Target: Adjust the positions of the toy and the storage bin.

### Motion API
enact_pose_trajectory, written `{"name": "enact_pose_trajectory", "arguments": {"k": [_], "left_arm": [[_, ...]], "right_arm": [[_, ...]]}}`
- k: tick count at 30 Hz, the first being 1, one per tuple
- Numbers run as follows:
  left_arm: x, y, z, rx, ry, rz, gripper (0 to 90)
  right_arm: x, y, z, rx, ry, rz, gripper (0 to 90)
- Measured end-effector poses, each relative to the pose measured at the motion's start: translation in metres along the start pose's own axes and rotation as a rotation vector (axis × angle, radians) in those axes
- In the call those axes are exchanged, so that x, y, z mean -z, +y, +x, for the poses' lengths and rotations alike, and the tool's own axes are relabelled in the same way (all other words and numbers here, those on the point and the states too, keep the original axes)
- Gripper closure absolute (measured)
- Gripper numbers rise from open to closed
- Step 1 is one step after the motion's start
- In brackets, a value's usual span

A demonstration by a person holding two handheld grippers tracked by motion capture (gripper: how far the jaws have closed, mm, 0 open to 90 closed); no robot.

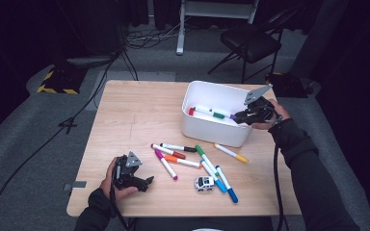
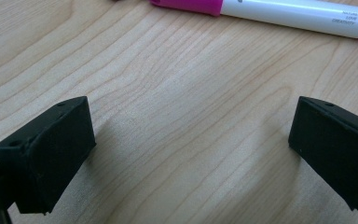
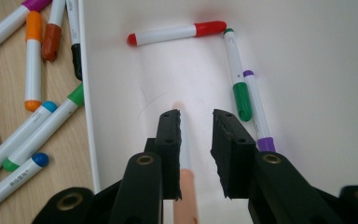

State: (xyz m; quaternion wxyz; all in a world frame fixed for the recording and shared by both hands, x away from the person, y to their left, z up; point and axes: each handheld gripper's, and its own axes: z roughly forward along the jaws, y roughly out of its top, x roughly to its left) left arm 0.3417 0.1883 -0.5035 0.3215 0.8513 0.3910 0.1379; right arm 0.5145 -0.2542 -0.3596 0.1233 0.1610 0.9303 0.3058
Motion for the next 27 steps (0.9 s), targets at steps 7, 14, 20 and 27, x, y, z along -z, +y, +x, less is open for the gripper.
{"name": "enact_pose_trajectory", "arguments": {"k": [7, 14, 20, 27], "left_arm": [[0.000, 0.001, 0.000, 0.001, -0.007, 0.001, 0.2], [0.000, 0.001, 0.000, -0.001, -0.006, 0.003, 0.2], [0.000, 0.001, 0.000, -0.001, -0.005, 0.003, 0.3], [0.000, 0.000, 0.000, 0.001, 0.000, 0.003, 0.5]], "right_arm": [[0.013, -0.007, 0.002, -0.026, -0.003, -0.087, 68.5], [0.028, -0.014, 0.012, -0.047, -0.018, -0.182, 63.5], [0.048, -0.024, 0.029, -0.048, -0.043, -0.291, 58.1], [0.063, -0.045, 0.062, 0.013, -0.043, -0.378, 56.6]]}}
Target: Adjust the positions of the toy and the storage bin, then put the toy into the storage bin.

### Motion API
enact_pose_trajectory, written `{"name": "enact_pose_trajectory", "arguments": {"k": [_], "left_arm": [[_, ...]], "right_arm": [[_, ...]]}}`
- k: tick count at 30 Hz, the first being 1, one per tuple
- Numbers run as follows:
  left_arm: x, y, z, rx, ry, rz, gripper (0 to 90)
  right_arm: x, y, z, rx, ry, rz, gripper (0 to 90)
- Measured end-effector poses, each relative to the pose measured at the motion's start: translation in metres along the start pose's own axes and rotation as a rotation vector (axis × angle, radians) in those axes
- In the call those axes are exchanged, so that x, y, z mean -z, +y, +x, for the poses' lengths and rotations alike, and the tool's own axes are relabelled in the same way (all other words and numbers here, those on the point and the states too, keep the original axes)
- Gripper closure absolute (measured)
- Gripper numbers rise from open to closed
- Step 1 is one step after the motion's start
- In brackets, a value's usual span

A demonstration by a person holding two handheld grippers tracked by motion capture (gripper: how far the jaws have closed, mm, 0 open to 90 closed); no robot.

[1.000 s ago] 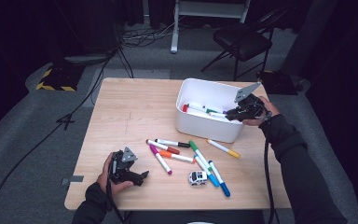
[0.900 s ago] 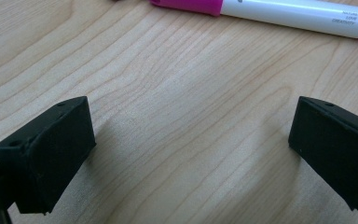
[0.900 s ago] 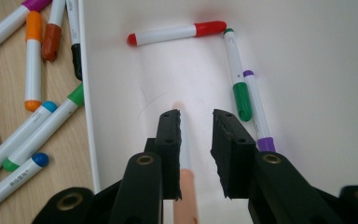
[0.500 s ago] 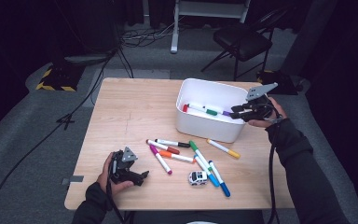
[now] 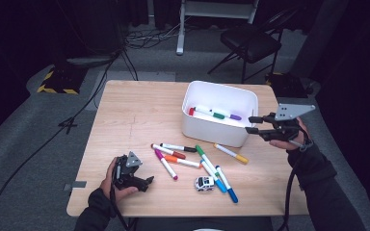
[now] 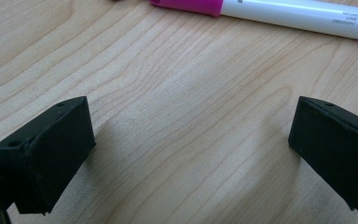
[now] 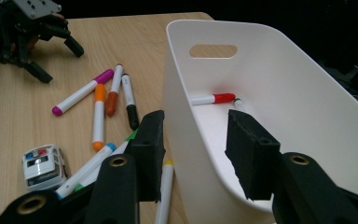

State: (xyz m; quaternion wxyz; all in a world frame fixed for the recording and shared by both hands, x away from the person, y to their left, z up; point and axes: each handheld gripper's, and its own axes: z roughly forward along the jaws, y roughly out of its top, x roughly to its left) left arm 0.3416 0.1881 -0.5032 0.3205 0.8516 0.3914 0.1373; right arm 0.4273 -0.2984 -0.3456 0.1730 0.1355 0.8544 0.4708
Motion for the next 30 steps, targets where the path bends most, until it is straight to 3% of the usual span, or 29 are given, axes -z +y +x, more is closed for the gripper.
{"name": "enact_pose_trajectory", "arguments": {"k": [3, 5, 9, 20, 22, 24, 30], "left_arm": [[0.000, 0.000, 0.000, -0.003, 0.001, 0.000, 0.5], [0.000, 0.000, 0.000, -0.003, 0.001, 0.000, 0.5], [0.000, 0.000, 0.000, -0.003, 0.001, 0.000, 0.5], [0.000, 0.000, 0.000, -0.001, 0.001, 0.000, 0.5], [0.000, 0.000, 0.000, -0.001, 0.001, 0.000, 0.5], [0.000, 0.000, 0.000, -0.003, 0.000, 0.000, 0.5], [0.000, 0.000, 0.000, -0.001, 0.001, 0.000, 0.5]], "right_arm": [[0.003, -0.015, 0.018, 0.032, 0.005, -0.012, 55.5], [-0.001, -0.028, 0.027, 0.026, 0.032, -0.009, 55.4], [-0.015, -0.056, 0.036, 0.016, 0.016, 0.041, 54.2], [-0.049, -0.114, 0.029, -0.120, 0.025, 0.110, 50.7], [-0.053, -0.120, 0.026, -0.125, 0.024, 0.108, 49.4], [-0.056, -0.123, 0.024, -0.147, 0.053, 0.086, 49.5], [-0.076, -0.128, 0.024, -0.155, 0.056, 0.126, 49.6]]}}
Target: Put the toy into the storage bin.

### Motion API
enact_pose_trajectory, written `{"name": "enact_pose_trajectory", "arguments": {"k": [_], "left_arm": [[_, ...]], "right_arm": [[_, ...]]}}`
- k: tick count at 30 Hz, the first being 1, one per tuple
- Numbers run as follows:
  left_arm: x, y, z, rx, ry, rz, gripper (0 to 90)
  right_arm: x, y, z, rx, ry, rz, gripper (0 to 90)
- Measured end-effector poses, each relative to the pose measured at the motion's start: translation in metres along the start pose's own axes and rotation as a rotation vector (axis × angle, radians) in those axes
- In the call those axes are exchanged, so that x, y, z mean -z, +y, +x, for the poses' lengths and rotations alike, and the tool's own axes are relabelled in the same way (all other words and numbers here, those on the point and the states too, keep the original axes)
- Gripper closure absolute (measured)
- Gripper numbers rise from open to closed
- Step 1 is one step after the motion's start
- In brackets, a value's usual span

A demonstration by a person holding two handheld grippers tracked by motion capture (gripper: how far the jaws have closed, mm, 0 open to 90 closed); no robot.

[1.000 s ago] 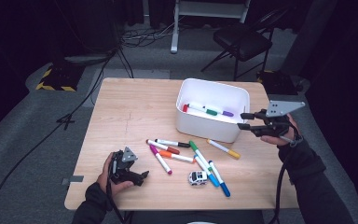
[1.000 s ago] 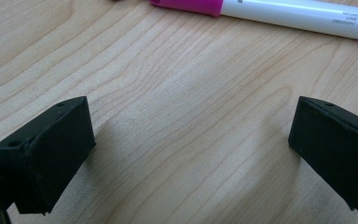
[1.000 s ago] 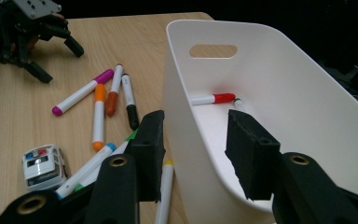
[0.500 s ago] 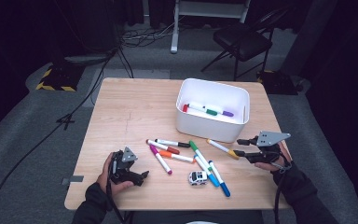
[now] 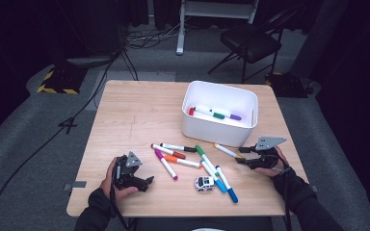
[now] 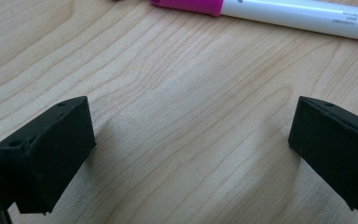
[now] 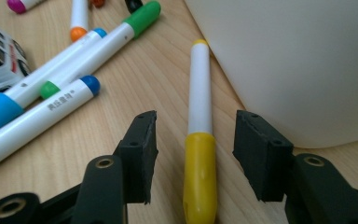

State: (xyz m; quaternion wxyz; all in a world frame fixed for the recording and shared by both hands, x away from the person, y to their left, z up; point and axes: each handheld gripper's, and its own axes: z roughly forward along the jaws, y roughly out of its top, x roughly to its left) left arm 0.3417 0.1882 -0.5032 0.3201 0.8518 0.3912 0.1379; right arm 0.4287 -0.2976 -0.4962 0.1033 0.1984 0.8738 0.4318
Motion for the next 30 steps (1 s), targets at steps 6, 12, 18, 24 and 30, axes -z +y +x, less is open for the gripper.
{"name": "enact_pose_trajectory", "arguments": {"k": [6, 12, 18, 24, 30], "left_arm": [[0.000, 0.000, 0.000, -0.002, -0.001, 0.000, 0.5], [0.000, 0.000, 0.000, 0.000, 0.000, 0.000, 0.5], [0.000, 0.000, 0.000, 0.001, -0.002, 0.000, 0.5], [0.000, 0.000, 0.000, 0.001, -0.001, 0.000, 0.5], [0.000, 0.000, 0.000, -0.002, -0.001, 0.000, 0.5]], "right_arm": [[-0.012, 0.003, -0.002, -0.013, -0.007, 0.028, 48.1], [-0.021, 0.008, 0.002, -0.012, -0.015, 0.049, 47.8], [-0.019, 0.007, 0.004, -0.009, 0.003, 0.040, 64.7], [-0.017, 0.006, 0.004, 0.010, 0.007, 0.041, 73.8], [-0.015, 0.005, 0.008, 0.003, 0.002, 0.038, 74.2]]}}
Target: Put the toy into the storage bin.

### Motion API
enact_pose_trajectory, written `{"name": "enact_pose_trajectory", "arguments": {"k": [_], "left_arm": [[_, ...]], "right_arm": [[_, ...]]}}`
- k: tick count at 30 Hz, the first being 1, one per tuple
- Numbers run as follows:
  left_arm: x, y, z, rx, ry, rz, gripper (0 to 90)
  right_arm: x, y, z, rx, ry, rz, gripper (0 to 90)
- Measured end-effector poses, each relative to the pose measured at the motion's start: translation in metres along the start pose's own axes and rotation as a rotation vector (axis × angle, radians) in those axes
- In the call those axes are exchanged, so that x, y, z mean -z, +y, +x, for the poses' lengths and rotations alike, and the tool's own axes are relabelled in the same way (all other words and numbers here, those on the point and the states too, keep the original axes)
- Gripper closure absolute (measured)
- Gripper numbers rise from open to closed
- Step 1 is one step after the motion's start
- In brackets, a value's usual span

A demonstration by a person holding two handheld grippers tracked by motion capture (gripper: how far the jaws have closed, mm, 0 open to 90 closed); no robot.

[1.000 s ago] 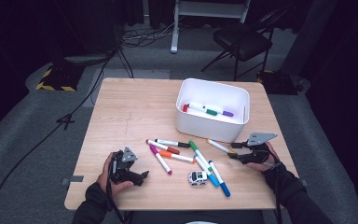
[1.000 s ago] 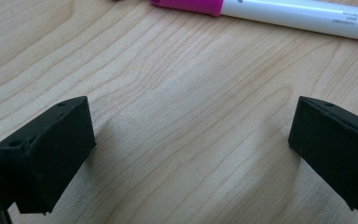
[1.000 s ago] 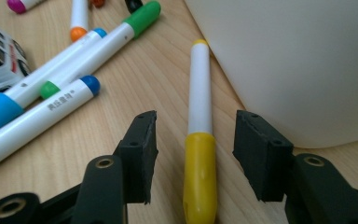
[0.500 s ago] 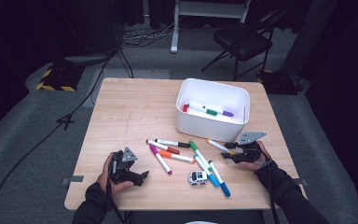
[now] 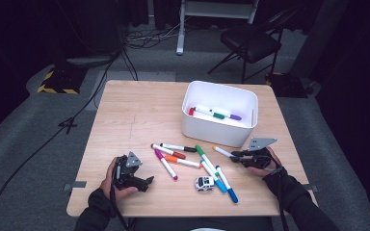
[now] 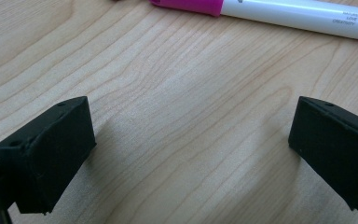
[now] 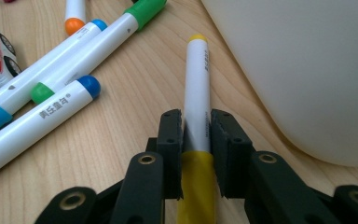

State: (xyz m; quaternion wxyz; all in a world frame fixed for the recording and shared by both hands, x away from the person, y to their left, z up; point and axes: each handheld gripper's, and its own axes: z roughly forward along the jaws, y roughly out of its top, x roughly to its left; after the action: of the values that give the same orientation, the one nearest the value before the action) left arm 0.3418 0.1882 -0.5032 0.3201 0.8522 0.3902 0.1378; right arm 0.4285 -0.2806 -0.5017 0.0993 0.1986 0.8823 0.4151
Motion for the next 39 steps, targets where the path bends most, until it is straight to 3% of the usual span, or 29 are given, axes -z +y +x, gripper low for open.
{"name": "enact_pose_trajectory", "arguments": {"k": [6, 8, 10, 22, 31, 33, 35, 39], "left_arm": [[0.000, 0.000, 0.000, 0.000, 0.000, 0.000, 0.5], [0.000, 0.000, 0.000, 0.000, 0.000, 0.000, 0.5], [0.000, 0.000, 0.000, 0.002, 0.000, 0.000, 0.5], [0.000, 0.000, 0.000, 0.000, 0.000, 0.000, 0.5], [0.000, 0.000, 0.000, 0.002, 0.001, 0.000, 0.5], [0.000, 0.000, 0.000, 0.000, 0.000, 0.000, 0.5], [0.000, 0.000, 0.000, 0.000, 0.001, 0.000, 0.5], [0.000, 0.000, 0.000, 0.000, 0.001, 0.000, 0.5]], "right_arm": [[0.004, -0.001, 0.002, -0.019, 0.019, -0.006, 74.4], [0.007, 0.000, 0.002, 0.013, 0.011, -0.033, 74.4], [0.012, 0.002, 0.002, 0.011, 0.016, -0.060, 74.4], [0.028, 0.016, 0.011, 0.070, -0.002, -0.082, 74.7], [0.041, 0.032, 0.019, 0.119, -0.007, -0.126, 75.4], [0.044, 0.035, 0.020, 0.134, -0.006, -0.134, 90.0], [0.046, 0.039, 0.020, 0.134, 0.012, -0.147, 90.0], [0.039, 0.038, 0.020, 0.137, 0.009, -0.097, 88.8]]}}
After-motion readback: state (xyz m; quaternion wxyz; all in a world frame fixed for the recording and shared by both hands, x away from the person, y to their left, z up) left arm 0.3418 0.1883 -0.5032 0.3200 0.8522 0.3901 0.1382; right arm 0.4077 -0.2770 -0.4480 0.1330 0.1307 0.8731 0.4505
